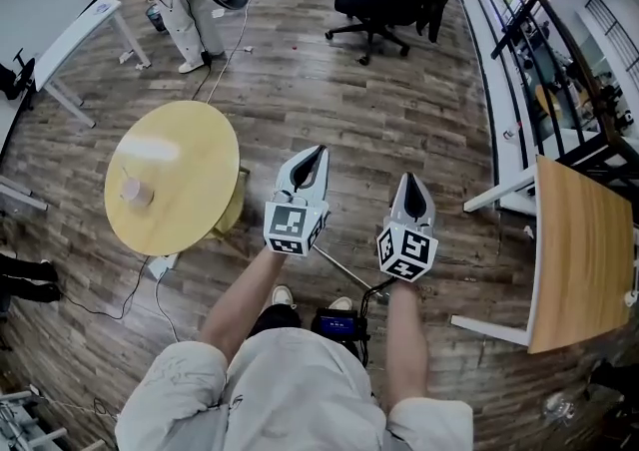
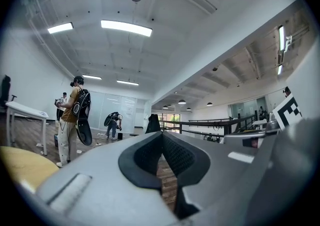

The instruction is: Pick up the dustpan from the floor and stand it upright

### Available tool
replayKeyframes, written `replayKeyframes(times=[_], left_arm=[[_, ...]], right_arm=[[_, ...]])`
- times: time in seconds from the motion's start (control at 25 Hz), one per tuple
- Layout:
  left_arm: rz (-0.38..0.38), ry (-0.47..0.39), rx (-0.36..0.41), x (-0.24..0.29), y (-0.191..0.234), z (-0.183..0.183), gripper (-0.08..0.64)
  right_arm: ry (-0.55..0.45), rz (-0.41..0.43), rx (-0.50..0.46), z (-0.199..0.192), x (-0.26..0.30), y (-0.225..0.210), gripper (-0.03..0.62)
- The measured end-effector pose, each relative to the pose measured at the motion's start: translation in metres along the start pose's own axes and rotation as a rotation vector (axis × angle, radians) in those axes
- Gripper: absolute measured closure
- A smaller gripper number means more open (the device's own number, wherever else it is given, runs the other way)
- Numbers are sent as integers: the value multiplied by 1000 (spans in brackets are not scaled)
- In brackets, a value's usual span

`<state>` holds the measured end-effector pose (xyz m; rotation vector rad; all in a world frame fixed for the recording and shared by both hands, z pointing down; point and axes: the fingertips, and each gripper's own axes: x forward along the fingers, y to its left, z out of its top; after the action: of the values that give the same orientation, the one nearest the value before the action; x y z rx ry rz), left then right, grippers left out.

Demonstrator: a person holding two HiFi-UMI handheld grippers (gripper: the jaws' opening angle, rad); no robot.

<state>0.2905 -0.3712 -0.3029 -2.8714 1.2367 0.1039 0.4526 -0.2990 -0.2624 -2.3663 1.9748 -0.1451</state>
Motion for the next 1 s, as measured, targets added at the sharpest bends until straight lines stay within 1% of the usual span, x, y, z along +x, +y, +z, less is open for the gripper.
replayKeyframes(times=[0.12, 0.2, 0.28, 0.44, 0.52, 0.64, 0.72, 0.84, 0.92, 1.0], left_arm=[[7, 12, 12, 17, -20, -16, 541], [8, 17, 14, 23, -16, -27, 541], [13, 23, 9, 25, -1, -43, 541], [3, 42, 4, 22, 49, -80, 541], [-23, 46, -1, 23, 87, -92, 541], [-59, 40, -1, 23, 154, -110, 541], [-85, 34, 14, 15, 184, -133, 541], [-109, 28, 17, 7, 219, -185, 541], [-109, 27, -1, 15, 241, -224, 541], [-104, 30, -22, 24, 249, -272, 541]], right_arm=[[1, 22, 8, -8, 12, -22, 586], [5, 35, 7, -17, 23, -20, 586], [16, 39, -1, -33, 35, -9, 586], [36, 20, -8, -75, 58, 32, 586], [49, -4, -11, -93, 76, 65, 586], [70, -36, -5, -122, 107, 127, 586], [81, -54, 10, -156, 120, 160, 586], [97, -74, 20, -216, 137, 194, 585], [102, -72, 12, -255, 157, 204, 586], [105, -69, 5, -302, 172, 196, 586]])
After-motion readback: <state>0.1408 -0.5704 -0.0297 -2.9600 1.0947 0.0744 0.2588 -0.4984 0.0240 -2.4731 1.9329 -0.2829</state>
